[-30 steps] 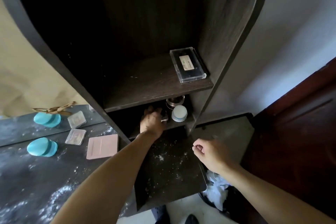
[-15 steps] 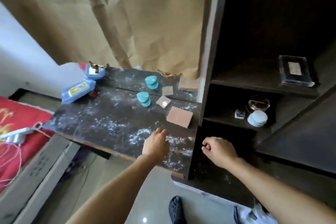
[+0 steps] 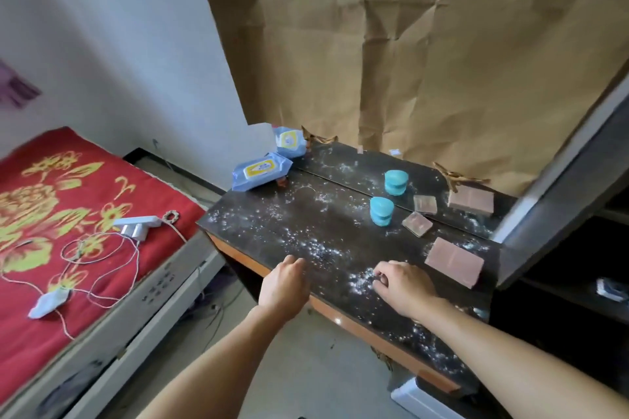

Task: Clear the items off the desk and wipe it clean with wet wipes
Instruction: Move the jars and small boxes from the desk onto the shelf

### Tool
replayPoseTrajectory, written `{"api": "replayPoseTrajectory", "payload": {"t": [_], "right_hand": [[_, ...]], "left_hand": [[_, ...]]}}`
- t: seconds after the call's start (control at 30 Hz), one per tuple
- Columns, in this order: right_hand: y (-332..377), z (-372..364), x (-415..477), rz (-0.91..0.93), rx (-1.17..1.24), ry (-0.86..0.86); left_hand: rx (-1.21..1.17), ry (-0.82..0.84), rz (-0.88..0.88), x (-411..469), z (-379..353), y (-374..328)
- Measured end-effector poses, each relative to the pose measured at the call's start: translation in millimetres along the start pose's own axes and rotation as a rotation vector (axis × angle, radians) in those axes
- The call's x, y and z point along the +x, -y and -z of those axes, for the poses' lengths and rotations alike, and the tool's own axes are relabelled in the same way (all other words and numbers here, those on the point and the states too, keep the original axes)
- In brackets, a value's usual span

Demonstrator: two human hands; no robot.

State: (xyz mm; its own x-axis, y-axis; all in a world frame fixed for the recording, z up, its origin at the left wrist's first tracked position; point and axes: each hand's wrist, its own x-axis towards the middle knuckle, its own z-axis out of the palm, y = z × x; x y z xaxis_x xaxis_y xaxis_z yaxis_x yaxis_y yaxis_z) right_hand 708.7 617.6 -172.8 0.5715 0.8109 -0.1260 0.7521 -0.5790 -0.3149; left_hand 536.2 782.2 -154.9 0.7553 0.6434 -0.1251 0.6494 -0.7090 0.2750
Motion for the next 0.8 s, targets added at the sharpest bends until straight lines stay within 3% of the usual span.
{"api": "replayPoseTrajectory", "payload": {"t": [0.3,0.6,0.8], "right_hand": [[85,-22,81,-0.049,0.021,0.017],[86,-30,169,-0.072,0.032,0.029],[94,-49,242,-0.117,0.105,0.058]], "left_hand": [[-0.007,0.065,-0.057,75,39,90],[0.020,0.160,-0.093,178,33,118],[0.161,0.319,-0.176,253,26,131]]}}
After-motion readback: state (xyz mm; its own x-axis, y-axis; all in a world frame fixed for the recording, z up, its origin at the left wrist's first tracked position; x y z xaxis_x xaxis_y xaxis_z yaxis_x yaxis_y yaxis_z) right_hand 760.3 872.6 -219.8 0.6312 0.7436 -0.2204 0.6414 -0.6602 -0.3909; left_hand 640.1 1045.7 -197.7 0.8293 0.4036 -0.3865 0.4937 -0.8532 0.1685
